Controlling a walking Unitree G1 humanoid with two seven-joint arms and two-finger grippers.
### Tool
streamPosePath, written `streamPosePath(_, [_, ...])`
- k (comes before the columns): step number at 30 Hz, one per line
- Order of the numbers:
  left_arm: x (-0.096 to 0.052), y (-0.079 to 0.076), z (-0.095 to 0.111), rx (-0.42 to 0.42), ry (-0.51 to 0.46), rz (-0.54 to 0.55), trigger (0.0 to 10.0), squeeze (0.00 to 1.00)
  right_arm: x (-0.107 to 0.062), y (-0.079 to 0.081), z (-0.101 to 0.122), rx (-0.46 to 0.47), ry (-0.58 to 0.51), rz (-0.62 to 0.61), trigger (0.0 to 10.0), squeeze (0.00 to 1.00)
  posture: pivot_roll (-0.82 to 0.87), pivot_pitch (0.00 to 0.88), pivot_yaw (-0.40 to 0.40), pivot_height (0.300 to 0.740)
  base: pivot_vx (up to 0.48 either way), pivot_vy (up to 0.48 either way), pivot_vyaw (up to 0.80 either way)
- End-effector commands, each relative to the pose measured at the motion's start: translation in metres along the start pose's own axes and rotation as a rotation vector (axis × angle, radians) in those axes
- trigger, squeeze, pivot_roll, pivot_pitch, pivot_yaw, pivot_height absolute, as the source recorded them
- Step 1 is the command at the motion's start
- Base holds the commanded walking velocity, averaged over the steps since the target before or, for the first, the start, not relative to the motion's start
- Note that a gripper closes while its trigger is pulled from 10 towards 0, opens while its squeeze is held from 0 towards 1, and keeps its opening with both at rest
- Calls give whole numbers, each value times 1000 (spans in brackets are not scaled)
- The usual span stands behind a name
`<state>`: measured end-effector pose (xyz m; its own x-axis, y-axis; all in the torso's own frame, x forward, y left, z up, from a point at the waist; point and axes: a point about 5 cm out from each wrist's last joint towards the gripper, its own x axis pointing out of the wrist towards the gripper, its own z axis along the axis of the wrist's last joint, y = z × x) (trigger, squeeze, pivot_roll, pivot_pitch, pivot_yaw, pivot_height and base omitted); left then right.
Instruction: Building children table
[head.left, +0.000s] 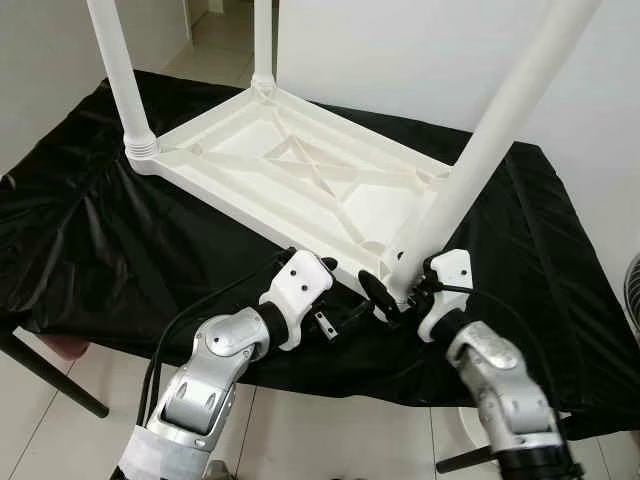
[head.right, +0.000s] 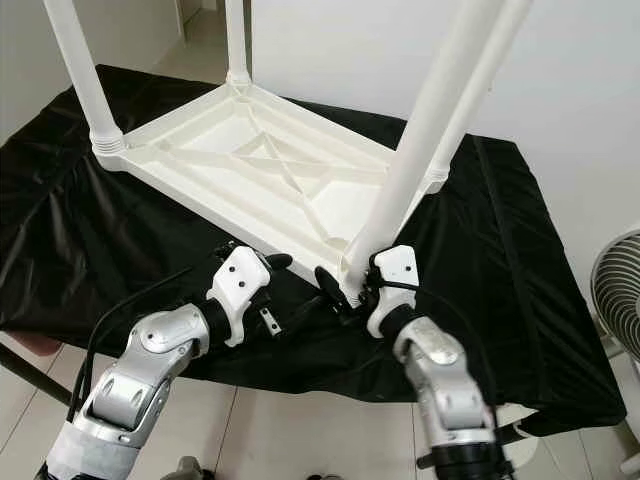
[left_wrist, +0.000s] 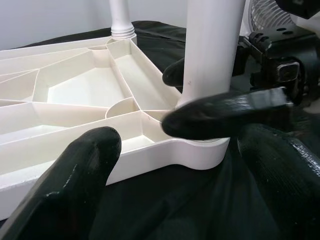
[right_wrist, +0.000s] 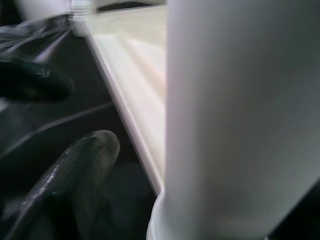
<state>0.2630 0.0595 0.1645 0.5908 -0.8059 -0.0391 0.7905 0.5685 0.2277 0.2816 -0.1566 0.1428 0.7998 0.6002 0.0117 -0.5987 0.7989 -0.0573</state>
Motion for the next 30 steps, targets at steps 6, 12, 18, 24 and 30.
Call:
streamPosePath(6, [0,2,-1,12,4,57,10000,0,-5,-20,-7,-43,61,137,10000,0,144,45,-97,740,0,0,0])
streamPosePath(12, [-1,4,0,14,4,66,10000,0,-5,-29,-14,-68,122,223,10000,0,151,39,-96,740,0,0,0])
streamPosePath(18, [-1,1,0,12,2,52,10000,0,1,-33,-19,-56,130,264,0,0,149,42,-95,740,0,0,0])
streamPosePath(24, [-1,0,0,11,2,45,10000,0,2,-33,-21,-50,128,266,0,0,148,45,-94,740,0,0,0])
streamPosePath(30, [-2,-5,-2,6,11,17,10000,0,2,-25,-27,12,106,216,0,0,147,65,-105,740,0,0,0])
